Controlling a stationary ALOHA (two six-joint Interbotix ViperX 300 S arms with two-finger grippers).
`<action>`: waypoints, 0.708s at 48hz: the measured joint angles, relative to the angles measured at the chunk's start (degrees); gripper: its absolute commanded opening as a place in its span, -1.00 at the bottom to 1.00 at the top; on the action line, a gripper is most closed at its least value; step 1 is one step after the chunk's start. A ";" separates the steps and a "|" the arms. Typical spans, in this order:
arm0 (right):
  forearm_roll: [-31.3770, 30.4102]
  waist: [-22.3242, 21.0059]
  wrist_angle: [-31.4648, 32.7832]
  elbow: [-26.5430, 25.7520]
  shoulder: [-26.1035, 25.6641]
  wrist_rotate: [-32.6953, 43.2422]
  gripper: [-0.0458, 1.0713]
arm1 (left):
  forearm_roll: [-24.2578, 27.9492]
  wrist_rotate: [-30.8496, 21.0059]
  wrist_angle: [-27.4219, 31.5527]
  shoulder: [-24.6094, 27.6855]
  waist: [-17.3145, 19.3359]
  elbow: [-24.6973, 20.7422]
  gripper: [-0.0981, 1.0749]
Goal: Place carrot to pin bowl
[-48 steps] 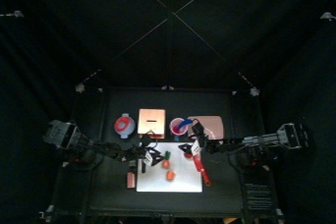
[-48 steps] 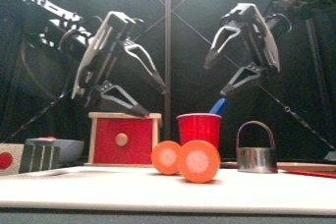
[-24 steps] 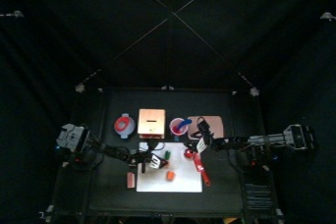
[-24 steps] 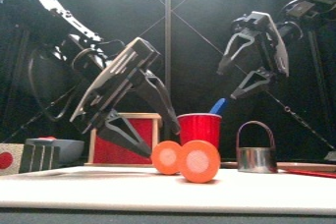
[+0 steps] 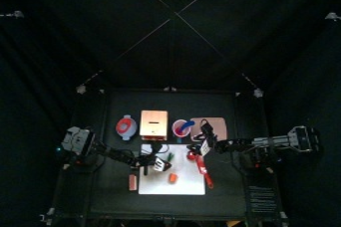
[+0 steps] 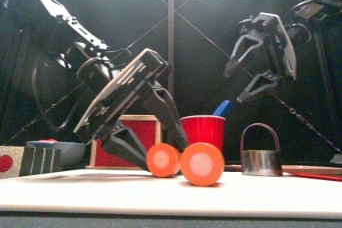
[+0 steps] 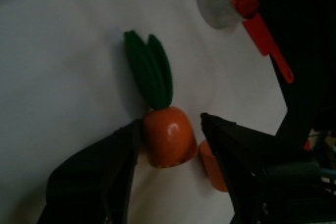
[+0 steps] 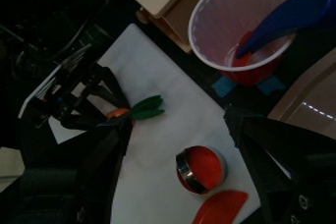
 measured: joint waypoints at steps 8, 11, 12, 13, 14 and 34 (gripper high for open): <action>0.00 0.00 -0.09 0.26 -0.18 0.09 0.92 | 0.26 -0.09 0.35 0.70 0.00 -0.18 0.63; 0.09 -0.09 -0.09 0.44 -0.26 0.09 0.92 | 0.44 0.00 0.97 0.88 0.00 -0.26 0.63; 0.09 0.00 -0.09 0.44 -0.26 0.00 0.92 | 0.44 0.00 1.23 0.97 0.00 -0.18 0.63; 0.09 0.00 0.00 0.53 -0.35 0.00 0.92 | 0.44 0.09 1.41 1.05 0.09 -0.26 0.63; 0.09 0.00 -0.09 0.53 -0.44 0.00 0.92 | 0.53 0.09 1.67 1.14 0.09 -0.26 0.63; 0.44 -0.09 0.00 1.23 -2.64 0.09 0.92 | 2.99 0.09 4.57 2.02 0.26 -1.23 0.40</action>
